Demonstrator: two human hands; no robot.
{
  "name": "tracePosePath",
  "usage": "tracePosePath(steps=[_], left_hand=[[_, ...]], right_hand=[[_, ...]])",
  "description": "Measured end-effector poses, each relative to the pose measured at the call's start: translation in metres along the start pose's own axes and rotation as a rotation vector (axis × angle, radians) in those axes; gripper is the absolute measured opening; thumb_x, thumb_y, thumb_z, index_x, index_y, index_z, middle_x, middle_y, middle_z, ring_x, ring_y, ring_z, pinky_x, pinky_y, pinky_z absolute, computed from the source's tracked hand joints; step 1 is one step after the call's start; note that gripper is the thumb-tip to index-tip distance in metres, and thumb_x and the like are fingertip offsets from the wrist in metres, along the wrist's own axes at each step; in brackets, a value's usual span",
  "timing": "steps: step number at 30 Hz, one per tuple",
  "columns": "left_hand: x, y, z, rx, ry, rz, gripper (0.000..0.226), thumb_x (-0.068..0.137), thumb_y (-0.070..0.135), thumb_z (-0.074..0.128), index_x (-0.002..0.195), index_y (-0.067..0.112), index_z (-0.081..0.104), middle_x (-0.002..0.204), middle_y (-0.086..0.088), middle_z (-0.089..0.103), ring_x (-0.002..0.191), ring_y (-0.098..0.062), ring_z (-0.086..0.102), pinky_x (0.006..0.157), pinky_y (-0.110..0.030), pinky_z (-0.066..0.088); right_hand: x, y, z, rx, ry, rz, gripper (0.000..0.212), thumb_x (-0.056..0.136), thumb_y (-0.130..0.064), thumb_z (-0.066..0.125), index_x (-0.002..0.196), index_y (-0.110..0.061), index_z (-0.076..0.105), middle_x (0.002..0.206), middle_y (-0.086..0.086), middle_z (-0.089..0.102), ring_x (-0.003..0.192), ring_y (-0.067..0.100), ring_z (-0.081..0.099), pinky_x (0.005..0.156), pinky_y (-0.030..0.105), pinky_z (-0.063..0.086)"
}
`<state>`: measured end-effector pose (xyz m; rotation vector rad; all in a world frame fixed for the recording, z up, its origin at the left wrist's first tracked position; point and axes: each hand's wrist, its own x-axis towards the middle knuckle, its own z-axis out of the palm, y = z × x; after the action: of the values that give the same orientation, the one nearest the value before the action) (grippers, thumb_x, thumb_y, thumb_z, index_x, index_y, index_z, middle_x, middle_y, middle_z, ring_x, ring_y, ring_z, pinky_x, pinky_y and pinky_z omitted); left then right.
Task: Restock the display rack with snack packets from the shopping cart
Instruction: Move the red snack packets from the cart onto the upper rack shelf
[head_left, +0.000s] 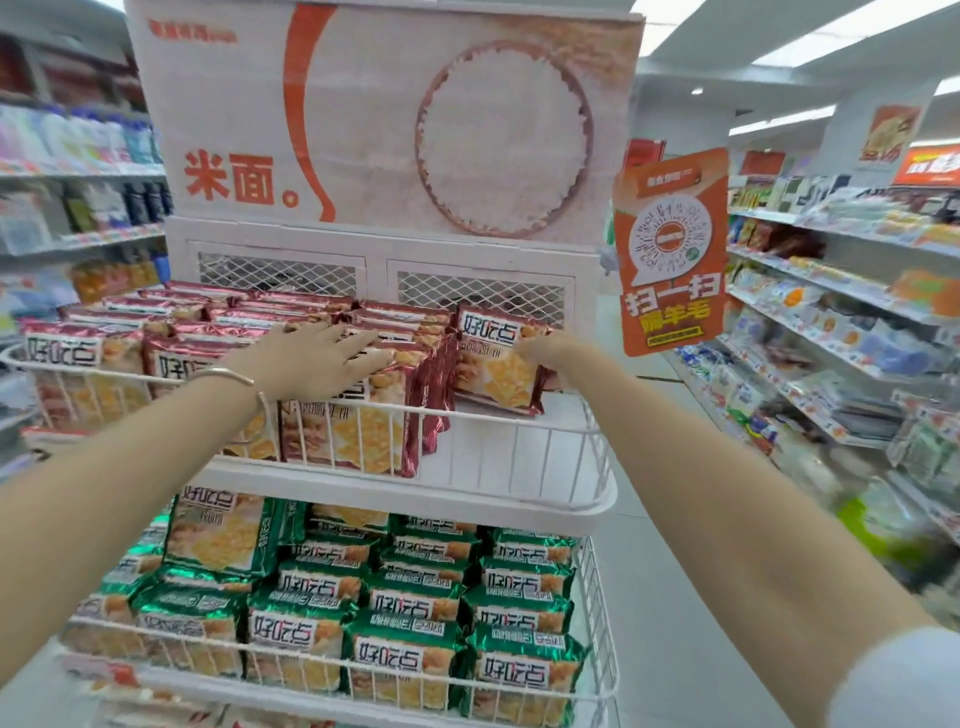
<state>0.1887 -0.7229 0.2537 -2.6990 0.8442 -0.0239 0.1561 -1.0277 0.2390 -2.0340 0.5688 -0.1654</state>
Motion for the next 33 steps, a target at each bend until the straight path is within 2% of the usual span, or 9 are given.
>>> tracePosePath(steps=[3,6,9,13,16,19,22,30,33], left_hand=[[0.001,0.001,-0.003,0.041,-0.027,0.014,0.107,0.063,0.065,-0.034,0.159,0.034,0.000,0.169,-0.001,-0.005,0.155,-0.030,0.004,0.117,-0.064,0.020],[0.000,0.006,-0.003,0.051,-0.019,-0.012,0.080,0.085,0.063,-0.010,0.159,0.035,0.004,0.169,0.001,-0.003,0.155,-0.027,0.004,0.118,-0.063,0.020],[-0.003,0.010,-0.007,0.012,-0.042,-0.030,0.115,0.056,0.074,-0.022,0.160,0.034,0.007,0.169,0.001,0.000,0.155,-0.027,0.005,0.118,-0.063,0.019],[-0.003,0.009,-0.009,0.002,-0.032,-0.031,0.129,0.043,0.071,-0.028,0.160,0.032,0.007,0.169,0.000,0.000,0.155,-0.027,0.005,0.118,-0.063,0.019],[0.000,0.007,-0.006,-0.028,-0.016,-0.041,0.123,0.047,0.074,-0.025,0.160,0.034,0.006,0.169,0.001,0.001,0.155,-0.025,0.006,0.119,-0.061,0.019],[0.000,0.008,-0.004,-0.131,0.027,-0.115,0.099,0.074,0.088,-0.012,0.158,0.040,0.003,0.168,0.004,0.006,0.155,-0.021,0.008,0.121,-0.060,0.015],[0.000,0.007,-0.003,-0.141,0.029,-0.108,0.115,0.058,0.090,-0.016,0.158,0.040,0.006,0.168,0.003,0.009,0.155,-0.023,0.010,0.121,-0.060,0.016],[0.004,0.005,0.001,-0.168,0.069,-0.123,0.110,0.065,0.093,-0.013,0.158,0.040,0.012,0.167,0.006,0.016,0.153,-0.021,0.016,0.119,-0.060,0.019],[0.002,0.007,0.001,-0.207,0.094,-0.148,0.082,0.088,0.080,0.004,0.157,0.040,0.017,0.167,0.003,0.019,0.153,-0.022,0.017,0.120,-0.058,0.019]], right_hand=[[0.005,0.003,0.003,-0.193,-0.071,0.014,0.046,0.103,-0.033,0.050,0.134,0.001,0.049,0.119,0.016,0.058,0.115,0.036,0.063,0.098,0.048,0.053],[0.020,0.007,-0.001,-0.077,-0.047,0.017,0.042,0.096,-0.029,0.064,0.125,0.000,0.054,0.117,0.017,0.065,0.102,0.036,0.069,0.086,0.048,0.059],[0.024,0.010,0.000,0.021,-0.040,0.032,0.050,0.090,-0.026,0.072,0.129,-0.001,0.054,0.122,0.017,0.066,0.107,0.032,0.067,0.091,0.047,0.057],[0.011,0.007,0.001,-0.561,0.249,-0.201,0.102,0.081,-0.045,0.077,0.150,0.003,0.020,0.146,0.018,0.040,0.132,0.033,0.045,0.103,0.041,0.044],[0.000,-0.001,0.002,-0.800,0.469,-0.531,0.077,0.082,-0.020,0.073,0.144,-0.007,0.029,0.140,0.018,0.037,0.127,0.035,0.040,0.092,0.043,0.046],[-0.004,-0.005,0.011,-0.980,0.298,-0.660,0.045,0.082,-0.005,0.064,0.125,-0.016,0.052,0.132,0.014,0.040,0.126,0.035,0.037,0.098,0.050,0.043],[-0.003,-0.001,0.017,-1.203,0.108,-0.611,0.043,0.086,-0.010,0.064,0.126,-0.024,0.058,0.142,0.016,0.032,0.134,0.038,0.029,0.112,0.056,0.028],[-0.005,0.003,0.011,-0.969,0.028,-0.577,0.042,0.089,-0.014,0.062,0.128,-0.029,0.062,0.157,0.015,0.021,0.147,0.036,0.017,0.121,0.046,0.010],[-0.007,0.000,0.013,-0.859,0.039,-0.584,0.037,0.090,-0.011,0.060,0.122,-0.028,0.067,0.162,0.015,0.016,0.149,0.035,0.012,0.123,0.049,0.007]])
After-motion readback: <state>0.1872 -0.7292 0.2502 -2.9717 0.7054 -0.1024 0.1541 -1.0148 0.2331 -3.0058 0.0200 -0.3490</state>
